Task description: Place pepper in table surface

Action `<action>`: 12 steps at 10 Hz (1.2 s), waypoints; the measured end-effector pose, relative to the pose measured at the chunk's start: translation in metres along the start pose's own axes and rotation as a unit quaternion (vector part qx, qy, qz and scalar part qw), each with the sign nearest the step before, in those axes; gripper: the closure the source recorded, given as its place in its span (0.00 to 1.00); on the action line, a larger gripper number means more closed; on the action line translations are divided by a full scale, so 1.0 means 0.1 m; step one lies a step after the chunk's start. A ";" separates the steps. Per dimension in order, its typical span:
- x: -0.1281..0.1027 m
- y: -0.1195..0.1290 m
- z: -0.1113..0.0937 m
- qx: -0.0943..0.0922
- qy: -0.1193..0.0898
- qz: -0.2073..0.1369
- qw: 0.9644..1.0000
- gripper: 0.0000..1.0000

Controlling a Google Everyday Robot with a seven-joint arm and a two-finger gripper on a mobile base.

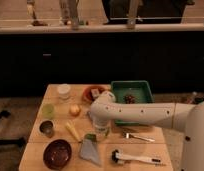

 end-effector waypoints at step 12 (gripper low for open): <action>-0.18 0.19 -1.07 0.091 -0.075 -0.018 0.993 0.91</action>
